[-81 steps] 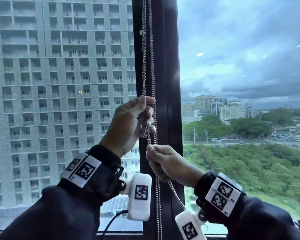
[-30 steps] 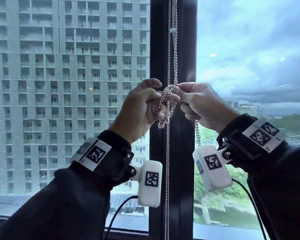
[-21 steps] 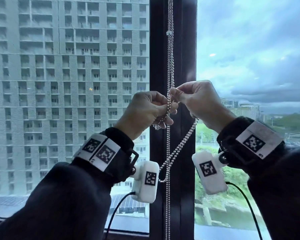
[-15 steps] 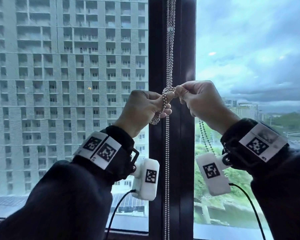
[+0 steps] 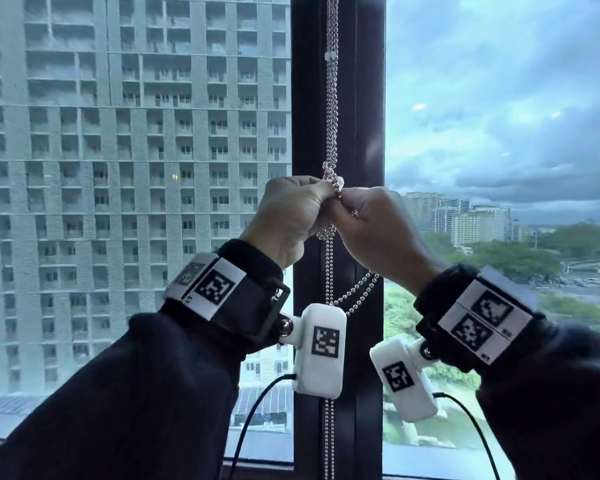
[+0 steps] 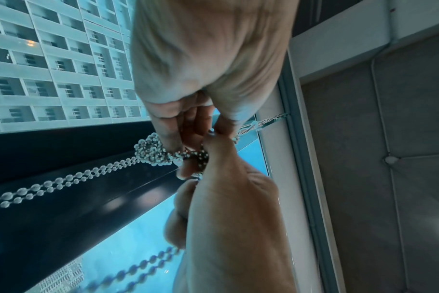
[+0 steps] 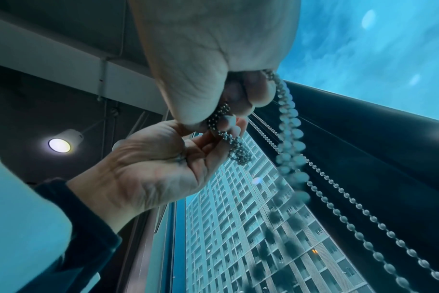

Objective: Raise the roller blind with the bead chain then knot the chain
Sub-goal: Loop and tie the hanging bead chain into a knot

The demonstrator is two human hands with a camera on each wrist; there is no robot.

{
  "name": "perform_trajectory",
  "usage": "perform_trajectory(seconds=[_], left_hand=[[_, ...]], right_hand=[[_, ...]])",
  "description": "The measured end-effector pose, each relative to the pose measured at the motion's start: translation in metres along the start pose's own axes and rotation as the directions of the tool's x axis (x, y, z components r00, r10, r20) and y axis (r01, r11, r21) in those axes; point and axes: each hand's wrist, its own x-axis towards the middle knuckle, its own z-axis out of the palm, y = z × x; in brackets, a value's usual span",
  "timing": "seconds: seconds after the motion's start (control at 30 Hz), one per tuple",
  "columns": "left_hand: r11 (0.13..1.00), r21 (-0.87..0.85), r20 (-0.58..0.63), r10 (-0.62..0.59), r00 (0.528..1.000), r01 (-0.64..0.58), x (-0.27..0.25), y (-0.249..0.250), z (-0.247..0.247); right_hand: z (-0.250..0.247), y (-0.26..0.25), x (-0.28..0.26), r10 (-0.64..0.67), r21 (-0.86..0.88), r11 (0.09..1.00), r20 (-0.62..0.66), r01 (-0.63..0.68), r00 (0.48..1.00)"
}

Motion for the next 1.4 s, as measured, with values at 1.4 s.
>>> perform_trajectory(seconds=[1.4], left_hand=[[0.703,0.639,0.371,0.074,0.926,-0.313,-0.033,-0.028,-0.042]], right_hand=[[0.003,-0.003,0.005,0.235,0.602,0.721,0.252,-0.342,0.939]])
